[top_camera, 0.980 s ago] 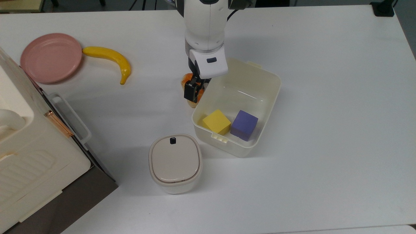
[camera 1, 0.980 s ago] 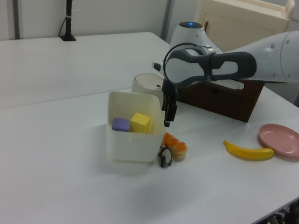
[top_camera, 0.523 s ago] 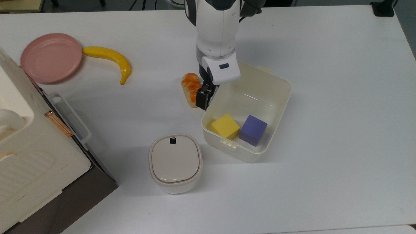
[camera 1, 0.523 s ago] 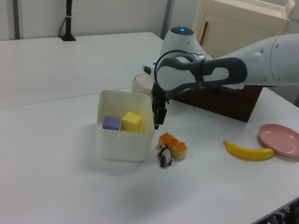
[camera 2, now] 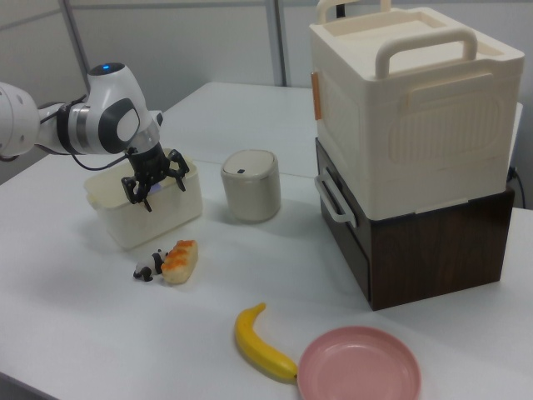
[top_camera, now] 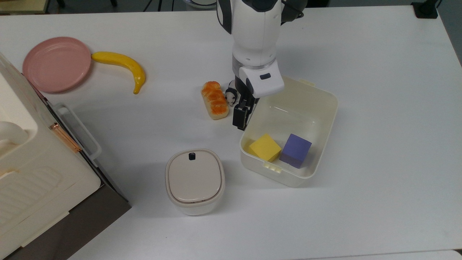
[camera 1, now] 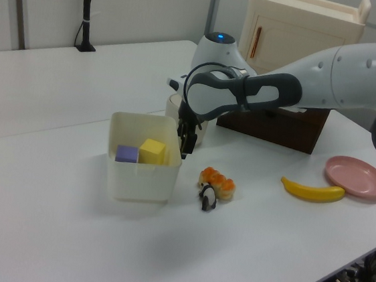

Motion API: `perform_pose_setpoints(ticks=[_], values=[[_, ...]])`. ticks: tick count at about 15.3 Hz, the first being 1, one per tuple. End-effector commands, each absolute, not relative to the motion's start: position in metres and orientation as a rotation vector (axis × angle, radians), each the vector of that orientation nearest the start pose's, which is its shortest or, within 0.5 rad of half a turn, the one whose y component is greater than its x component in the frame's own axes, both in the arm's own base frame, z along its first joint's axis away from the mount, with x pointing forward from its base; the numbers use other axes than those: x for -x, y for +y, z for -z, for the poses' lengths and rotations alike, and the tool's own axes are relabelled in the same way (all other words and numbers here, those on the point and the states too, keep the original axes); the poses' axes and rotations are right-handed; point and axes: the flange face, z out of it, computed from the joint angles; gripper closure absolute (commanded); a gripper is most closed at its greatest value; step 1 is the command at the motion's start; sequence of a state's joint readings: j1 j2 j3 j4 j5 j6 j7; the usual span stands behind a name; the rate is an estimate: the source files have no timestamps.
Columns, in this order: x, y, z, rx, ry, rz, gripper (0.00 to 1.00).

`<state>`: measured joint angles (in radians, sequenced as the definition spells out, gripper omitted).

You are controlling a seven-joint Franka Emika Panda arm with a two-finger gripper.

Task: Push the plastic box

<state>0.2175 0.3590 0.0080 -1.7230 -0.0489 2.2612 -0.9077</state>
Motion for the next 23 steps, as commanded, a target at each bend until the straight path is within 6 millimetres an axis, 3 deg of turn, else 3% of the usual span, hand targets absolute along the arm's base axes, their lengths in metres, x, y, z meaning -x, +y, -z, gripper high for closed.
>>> perform_pose_setpoints(ticks=[1, 6, 9, 11, 13, 18, 21, 23], values=[[-0.657, 0.168, -0.392, 2.670, -1.829, 0.278, 0.00], [-0.665, 0.173, -0.403, 2.673, -1.836, 0.373, 0.00], [-0.666, 0.172, -0.407, 2.723, -1.754, 0.394, 0.00], [-0.660, 0.163, -0.428, 2.753, -1.710, 0.421, 0.00], [-0.649, 0.136, -0.448, 2.796, -1.649, 0.421, 0.00], [-0.609, 0.043, -0.542, 3.013, -1.197, 0.316, 0.00], [-0.584, -0.005, -0.580, 3.069, -1.023, 0.246, 0.00], [-0.570, -0.028, -0.593, 3.100, -0.892, 0.185, 0.00]])
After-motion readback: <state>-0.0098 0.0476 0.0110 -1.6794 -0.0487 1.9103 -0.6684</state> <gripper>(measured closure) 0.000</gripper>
